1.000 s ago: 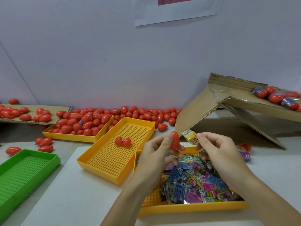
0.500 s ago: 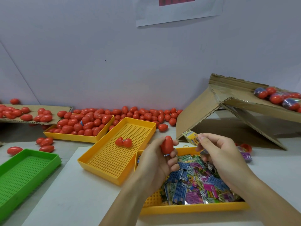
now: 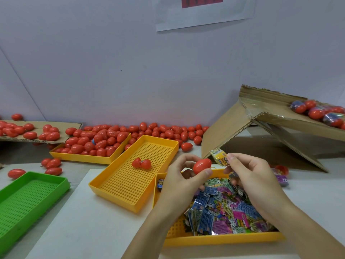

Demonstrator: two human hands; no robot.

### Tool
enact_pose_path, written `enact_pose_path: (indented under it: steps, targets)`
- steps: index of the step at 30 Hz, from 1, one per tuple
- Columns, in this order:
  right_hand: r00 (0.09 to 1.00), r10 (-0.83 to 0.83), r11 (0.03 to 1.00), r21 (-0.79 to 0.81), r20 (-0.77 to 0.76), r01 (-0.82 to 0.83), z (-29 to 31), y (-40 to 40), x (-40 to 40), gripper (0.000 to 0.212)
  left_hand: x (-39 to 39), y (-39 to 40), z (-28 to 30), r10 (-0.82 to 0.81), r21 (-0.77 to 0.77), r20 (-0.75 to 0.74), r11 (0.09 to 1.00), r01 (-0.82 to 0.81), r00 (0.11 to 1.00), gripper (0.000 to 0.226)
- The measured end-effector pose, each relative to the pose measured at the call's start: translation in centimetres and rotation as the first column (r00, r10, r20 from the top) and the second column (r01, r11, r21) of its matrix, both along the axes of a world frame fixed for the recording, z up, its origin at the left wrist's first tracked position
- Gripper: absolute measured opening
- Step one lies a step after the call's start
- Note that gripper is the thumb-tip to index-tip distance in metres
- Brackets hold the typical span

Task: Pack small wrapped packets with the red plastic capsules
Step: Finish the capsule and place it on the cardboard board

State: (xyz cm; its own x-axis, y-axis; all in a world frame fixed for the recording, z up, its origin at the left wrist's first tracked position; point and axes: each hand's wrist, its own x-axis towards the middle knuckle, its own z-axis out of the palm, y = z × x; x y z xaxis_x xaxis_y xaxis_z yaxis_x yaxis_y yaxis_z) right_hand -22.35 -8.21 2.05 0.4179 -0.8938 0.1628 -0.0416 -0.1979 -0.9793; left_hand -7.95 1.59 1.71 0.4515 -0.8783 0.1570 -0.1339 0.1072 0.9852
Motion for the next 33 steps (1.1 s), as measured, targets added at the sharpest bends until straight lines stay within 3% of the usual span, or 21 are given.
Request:
enact_pose_path:
  steps: [9,19,25,30,33]
  targets:
    - [0.996,0.091,0.996,-0.01,-0.019,-0.091,0.3,0.65,-0.12,0.023,-0.32,-0.01,0.11,-0.003,0.006,0.071,1.0,0.002,0.997,0.029]
    - [0.996,0.092,0.991,-0.091,-0.016,-0.093,-0.11,0.49,0.12,0.015,-0.31,-0.1,-0.06,-0.048,-0.001,0.052,0.999,0.048,0.998,0.029]
    - [0.991,0.126,0.99,-0.072,0.04,-0.123,-0.45,0.57,0.4,0.01,-0.28,-0.18,-0.25,-0.038,-0.006,0.037,0.999,0.039,0.999,0.042]
    - [0.982,0.185,0.982,-0.041,0.041,-0.183,-0.33,0.48,0.19,0.021,-0.2,-0.23,-0.21,-0.033,-0.025,0.018,0.999,0.034,0.999,0.043]
    - [0.969,0.244,0.97,-0.029,0.037,-0.243,-0.03,0.29,-0.17,0.038,-0.16,-0.22,-0.26,-0.037,-0.024,0.024,0.999,0.038,0.999,0.042]
